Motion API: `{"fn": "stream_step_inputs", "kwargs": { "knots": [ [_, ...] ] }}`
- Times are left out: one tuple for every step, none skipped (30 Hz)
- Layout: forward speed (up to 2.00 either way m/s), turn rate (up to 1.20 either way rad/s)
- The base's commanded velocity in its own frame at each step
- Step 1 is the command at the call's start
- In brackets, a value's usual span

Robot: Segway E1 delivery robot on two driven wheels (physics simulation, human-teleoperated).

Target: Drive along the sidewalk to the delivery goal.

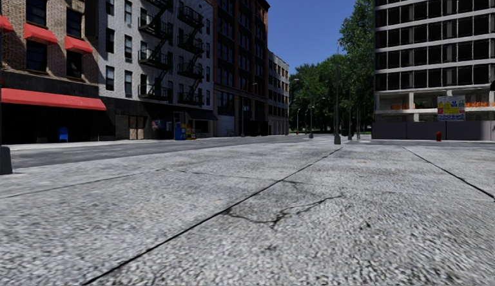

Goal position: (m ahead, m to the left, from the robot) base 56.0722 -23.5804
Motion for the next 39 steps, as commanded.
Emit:
{"fn": "stream_step_inputs", "kwargs": {
  "knots": [
    [2.00,0.00],
    [2.00,0.00],
    [2.00,0.00],
    [2.00,0.00],
    [2.00,0.00],
    [2.00,0.00],
    [2.00,0.00],
    [2.00,0.00],
    [2.00,0.00],
    [2.00,0.00],
    [2.00,0.00],
    [2.00,0.00],
    [2.00,0.00],
    [2.00,0.00],
    [2.00,0.00],
    [2.00,0.00],
    [2.00,0.00],
    [2.00,0.00],
    [2.00,0.00],
    [2.00,0.00],
    [2.00,0.00],
    [2.00,0.00],
    [2.00,0.00],
    [2.00,0.00],
    [2.00,0.00],
    [2.00,0.00],
    [2.00,0.00],
    [2.00,0.00],
    [2.00,0.00],
    [2.00,0.00],
    [2.00,0.00],
    [2.00,0.00],
    [2.00,0.00],
    [2.00,0.00],
    [2.00,0.00],
    [2.00,0.00],
    [2.00,0.00],
    [2.00,0.00],
    [2.00,0.00]
  ]
}}
